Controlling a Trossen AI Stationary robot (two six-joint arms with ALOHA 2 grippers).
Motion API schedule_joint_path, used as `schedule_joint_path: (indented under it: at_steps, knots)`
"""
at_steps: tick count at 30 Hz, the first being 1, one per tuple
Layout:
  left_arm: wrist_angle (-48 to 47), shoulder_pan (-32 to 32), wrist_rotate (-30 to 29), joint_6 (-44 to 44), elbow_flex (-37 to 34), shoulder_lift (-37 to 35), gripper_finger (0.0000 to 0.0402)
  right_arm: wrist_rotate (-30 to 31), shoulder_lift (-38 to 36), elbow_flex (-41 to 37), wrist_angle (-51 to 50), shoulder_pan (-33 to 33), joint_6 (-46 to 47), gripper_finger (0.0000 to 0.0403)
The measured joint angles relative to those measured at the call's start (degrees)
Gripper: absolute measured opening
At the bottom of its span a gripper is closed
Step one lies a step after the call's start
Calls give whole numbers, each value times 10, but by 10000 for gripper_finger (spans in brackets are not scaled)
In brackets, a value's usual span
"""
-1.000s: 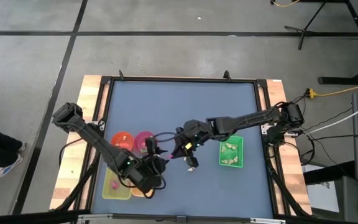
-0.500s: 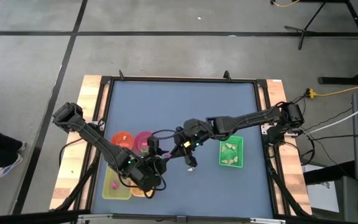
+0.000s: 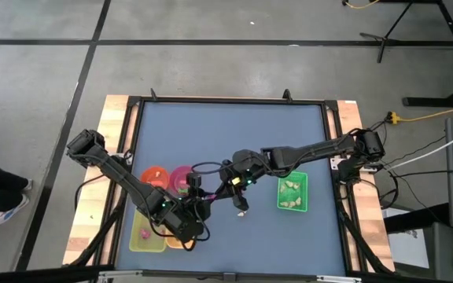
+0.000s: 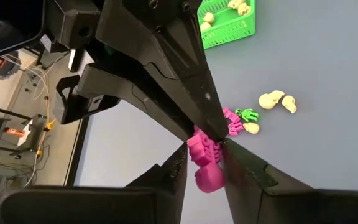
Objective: Sort Halloween decoration
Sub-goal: Put the pink skeleton toy into the light yellow bin
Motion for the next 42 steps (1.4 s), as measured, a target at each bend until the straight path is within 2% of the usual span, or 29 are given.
schedule_joint_path:
  at_steps: [14, 26, 29, 36, 42]
  knots:
    - [-1, 0, 0, 0, 0, 0, 43, 10, 0, 0, 0, 0, 0, 24]
    - [0, 0, 0, 0, 0, 0, 39, 10, 0, 0, 0, 0, -2, 28]
    - [0, 0, 0, -1, 0, 0, 39, 11, 0, 0, 0, 0, -2, 49]
    - [1, 0, 0, -2, 0, 0, 39, 12, 0, 0, 0, 0, -3, 130]
    - [1, 0, 0, -4, 0, 0, 39, 12, 0, 0, -4, 0, -3, 161]
